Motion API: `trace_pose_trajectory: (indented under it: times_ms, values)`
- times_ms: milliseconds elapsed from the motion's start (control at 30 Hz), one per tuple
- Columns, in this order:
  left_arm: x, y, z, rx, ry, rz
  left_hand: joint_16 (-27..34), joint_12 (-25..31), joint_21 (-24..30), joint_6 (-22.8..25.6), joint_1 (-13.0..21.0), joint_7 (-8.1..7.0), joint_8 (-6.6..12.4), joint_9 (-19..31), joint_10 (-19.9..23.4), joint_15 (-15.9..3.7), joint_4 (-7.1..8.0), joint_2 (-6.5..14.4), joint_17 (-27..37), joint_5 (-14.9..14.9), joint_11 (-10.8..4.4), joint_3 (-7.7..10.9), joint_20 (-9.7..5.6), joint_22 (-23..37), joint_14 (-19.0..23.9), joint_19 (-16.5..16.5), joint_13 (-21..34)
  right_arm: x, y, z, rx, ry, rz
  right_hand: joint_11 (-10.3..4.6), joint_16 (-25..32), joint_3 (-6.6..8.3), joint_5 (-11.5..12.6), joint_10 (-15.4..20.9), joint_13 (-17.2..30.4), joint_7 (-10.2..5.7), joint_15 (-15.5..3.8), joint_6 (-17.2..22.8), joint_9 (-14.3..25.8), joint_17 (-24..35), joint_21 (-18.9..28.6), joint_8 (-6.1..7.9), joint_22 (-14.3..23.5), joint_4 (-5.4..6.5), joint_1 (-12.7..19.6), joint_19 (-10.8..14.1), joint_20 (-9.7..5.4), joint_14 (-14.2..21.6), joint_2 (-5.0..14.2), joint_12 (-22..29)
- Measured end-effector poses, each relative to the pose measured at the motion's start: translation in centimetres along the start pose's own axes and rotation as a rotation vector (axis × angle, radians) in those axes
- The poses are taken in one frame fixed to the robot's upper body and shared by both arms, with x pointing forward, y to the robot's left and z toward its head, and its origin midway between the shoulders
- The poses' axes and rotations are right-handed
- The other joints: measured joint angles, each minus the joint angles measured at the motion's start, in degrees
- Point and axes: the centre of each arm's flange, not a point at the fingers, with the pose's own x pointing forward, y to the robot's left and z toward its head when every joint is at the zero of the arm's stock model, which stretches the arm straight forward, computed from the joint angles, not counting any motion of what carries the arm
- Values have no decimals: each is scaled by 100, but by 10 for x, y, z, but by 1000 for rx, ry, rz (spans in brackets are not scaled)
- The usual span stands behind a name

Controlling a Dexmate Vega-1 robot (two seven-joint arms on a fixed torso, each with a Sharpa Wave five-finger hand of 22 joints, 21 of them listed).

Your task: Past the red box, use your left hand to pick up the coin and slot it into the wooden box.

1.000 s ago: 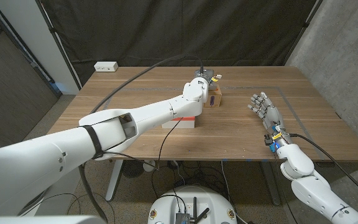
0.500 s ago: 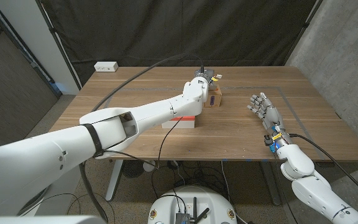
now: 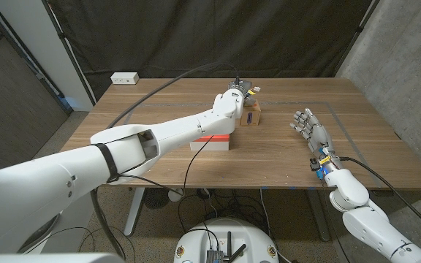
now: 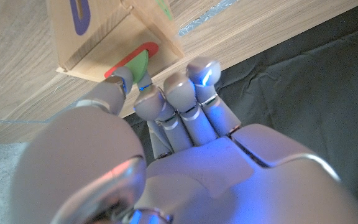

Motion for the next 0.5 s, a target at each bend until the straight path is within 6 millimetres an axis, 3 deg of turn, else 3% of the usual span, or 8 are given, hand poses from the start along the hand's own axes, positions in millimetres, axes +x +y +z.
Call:
trace_pose_trajectory:
  times_ms: [500]
  values:
    - [-3,3,-4,-4,-6,3,0,0,-25,-40,-143,-40,-308,-192,0,0,-34,-21,16,-40,0,34,-13,9,0,12,12,1,3,1,-3,0,4,0,0,0,0,0,0,0,0,0,0,1,0,0,0,0,0,0,0,0,0,0]
